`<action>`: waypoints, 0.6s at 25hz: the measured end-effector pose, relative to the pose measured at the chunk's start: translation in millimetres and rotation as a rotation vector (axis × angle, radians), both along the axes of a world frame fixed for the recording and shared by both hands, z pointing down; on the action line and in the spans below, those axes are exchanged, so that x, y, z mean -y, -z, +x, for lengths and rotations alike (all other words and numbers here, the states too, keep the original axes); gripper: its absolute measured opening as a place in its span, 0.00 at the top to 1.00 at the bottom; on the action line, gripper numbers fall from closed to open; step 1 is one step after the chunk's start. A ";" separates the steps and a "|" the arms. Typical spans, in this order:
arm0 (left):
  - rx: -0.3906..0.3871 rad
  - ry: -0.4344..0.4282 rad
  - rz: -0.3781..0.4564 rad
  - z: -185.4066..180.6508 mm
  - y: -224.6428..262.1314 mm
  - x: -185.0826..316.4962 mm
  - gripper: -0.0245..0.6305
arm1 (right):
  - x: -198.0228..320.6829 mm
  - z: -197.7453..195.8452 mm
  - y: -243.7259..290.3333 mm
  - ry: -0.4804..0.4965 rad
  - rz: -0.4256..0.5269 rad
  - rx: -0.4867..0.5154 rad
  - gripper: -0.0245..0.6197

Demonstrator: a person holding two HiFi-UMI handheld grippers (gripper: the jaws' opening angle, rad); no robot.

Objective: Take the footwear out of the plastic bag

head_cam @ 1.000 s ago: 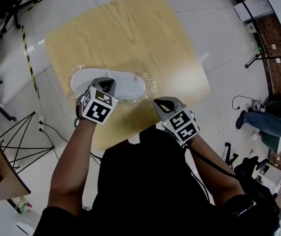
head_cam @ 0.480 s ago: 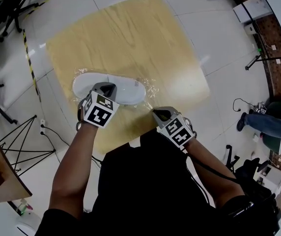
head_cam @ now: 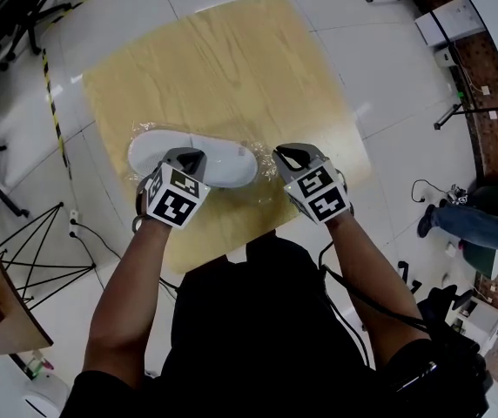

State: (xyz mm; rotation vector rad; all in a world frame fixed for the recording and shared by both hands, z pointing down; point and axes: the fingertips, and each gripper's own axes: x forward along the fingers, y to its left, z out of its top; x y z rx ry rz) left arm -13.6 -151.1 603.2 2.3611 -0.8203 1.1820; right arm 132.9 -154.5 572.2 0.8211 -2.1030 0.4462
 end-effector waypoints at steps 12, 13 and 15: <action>-0.010 0.007 0.012 2.5 0.7 -0.6 0.95 | -6.0 46.7 -25.8 -0.119 -0.001 -0.071 0.89; -0.012 0.007 0.013 2.1 0.4 -0.3 0.95 | -11.4 40.3 -15.9 -0.116 0.023 -0.053 0.91; -0.016 0.005 0.011 1.1 0.0 0.9 0.95 | -33.7 8.1 -4.4 -0.006 0.029 -0.001 0.93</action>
